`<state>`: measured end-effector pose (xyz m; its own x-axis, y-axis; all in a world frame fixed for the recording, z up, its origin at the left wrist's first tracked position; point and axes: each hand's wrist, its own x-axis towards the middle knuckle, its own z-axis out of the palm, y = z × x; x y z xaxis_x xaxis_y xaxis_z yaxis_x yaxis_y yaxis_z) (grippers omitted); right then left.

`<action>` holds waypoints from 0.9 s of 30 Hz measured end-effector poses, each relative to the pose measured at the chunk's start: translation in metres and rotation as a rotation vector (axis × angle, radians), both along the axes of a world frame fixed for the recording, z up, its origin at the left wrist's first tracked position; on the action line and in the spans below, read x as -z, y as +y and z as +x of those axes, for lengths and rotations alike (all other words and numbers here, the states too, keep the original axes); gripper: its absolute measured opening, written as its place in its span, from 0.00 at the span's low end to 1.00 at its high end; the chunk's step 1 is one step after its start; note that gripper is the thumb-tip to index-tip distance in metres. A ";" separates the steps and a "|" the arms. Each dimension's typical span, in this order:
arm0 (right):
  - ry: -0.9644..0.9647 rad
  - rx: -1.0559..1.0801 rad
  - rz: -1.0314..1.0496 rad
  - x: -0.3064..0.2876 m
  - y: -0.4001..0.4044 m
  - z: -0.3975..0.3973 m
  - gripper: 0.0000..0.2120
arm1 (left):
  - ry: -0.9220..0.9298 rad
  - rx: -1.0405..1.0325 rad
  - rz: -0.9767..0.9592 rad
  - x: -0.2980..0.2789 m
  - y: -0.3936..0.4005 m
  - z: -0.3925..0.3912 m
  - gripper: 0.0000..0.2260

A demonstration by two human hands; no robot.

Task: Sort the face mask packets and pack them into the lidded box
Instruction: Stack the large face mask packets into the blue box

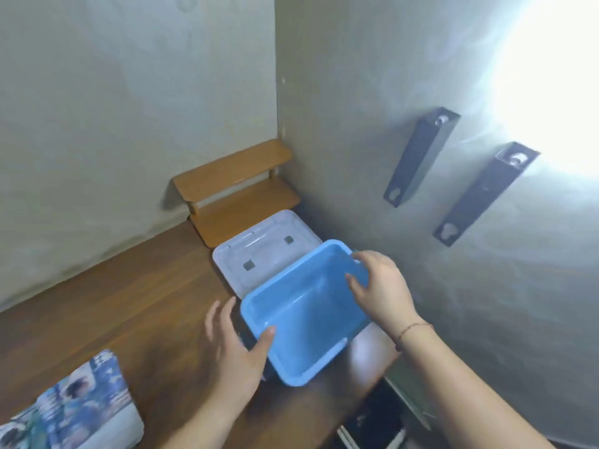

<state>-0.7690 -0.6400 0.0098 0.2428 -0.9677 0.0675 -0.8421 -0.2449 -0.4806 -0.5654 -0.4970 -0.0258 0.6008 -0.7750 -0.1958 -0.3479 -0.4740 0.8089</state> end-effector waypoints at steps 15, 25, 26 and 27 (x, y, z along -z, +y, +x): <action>-0.070 0.158 0.176 0.021 -0.023 -0.014 0.12 | 0.381 -0.130 0.090 -0.014 -0.022 0.000 0.22; -0.217 -0.145 0.124 -0.013 0.019 0.164 0.10 | 0.335 -0.397 -0.124 -0.050 0.034 0.192 0.18; -0.230 -0.202 0.133 -0.006 0.026 0.194 0.12 | 0.325 -0.459 -0.152 -0.050 0.047 0.217 0.16; -0.243 -0.257 0.147 0.000 0.034 0.224 0.13 | 0.305 -0.513 -0.174 -0.051 0.059 0.242 0.16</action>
